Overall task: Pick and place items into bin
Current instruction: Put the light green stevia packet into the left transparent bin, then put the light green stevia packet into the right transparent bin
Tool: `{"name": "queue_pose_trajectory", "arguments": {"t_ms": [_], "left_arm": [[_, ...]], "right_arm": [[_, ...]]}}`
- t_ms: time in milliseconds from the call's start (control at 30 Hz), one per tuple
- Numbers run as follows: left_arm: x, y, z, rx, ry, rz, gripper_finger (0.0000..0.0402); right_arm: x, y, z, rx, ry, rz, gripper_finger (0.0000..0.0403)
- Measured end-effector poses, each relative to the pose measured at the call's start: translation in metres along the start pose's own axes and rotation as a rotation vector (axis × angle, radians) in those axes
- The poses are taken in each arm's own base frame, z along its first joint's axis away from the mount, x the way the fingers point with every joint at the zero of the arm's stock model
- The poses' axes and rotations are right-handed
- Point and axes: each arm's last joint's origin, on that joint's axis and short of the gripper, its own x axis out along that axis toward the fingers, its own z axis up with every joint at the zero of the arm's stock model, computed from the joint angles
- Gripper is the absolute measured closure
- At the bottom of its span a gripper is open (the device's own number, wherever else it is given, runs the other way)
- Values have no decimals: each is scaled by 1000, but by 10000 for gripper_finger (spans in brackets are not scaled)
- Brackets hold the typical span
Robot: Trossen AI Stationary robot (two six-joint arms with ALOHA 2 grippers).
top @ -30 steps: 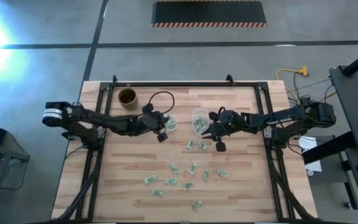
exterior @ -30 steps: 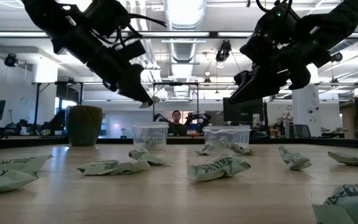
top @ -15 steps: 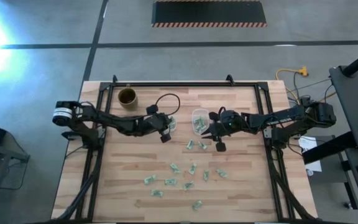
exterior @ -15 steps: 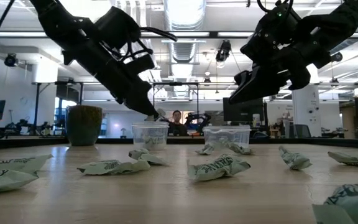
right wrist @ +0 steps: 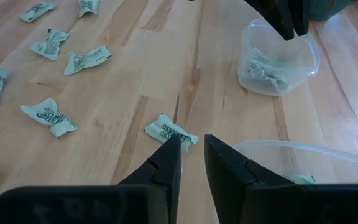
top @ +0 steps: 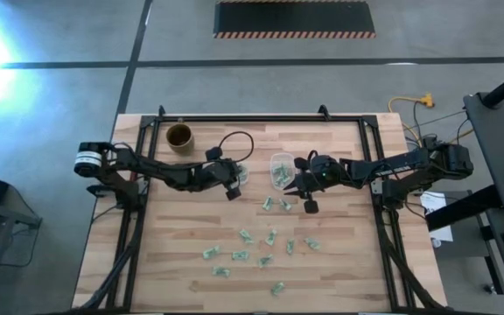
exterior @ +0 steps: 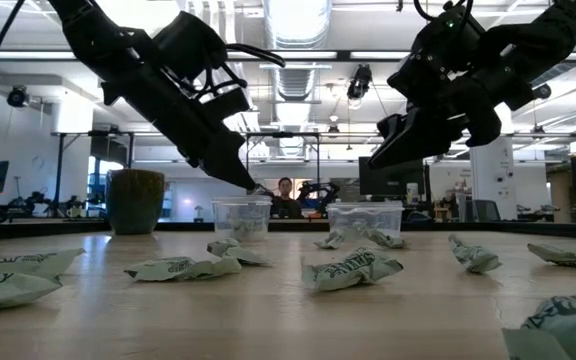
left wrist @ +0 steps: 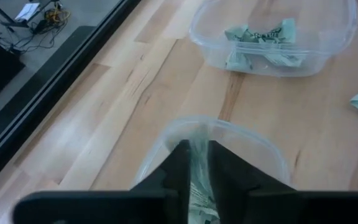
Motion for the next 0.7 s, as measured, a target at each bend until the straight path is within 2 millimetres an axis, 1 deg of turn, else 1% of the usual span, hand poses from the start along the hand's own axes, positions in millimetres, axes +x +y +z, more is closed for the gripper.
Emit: {"name": "queue_pose_trajectory", "arguments": {"t_ms": [167, 300, 400, 533, 700], "left_arm": [[0, 0, 0, 0, -1, 11, 306], [-2, 1, 2, -4, -9, 10, 283], [-8, -1, 6, -6, -30, -4, 279], [-22, -8, 11, 2, -65, -42, 279], [-40, -18, 12, 42, -66, -94, 279]], "right_arm": [[0, 0, 0, 2, 0, 0, 340], [0, 0, 0, 3, 0, 1, 344], [0, 1, -1, 16, 4, 5, 342], [0, 3, -2, 42, 5, 18, 337], [2, 14, 1, 23, -9, 112, 329]]}}
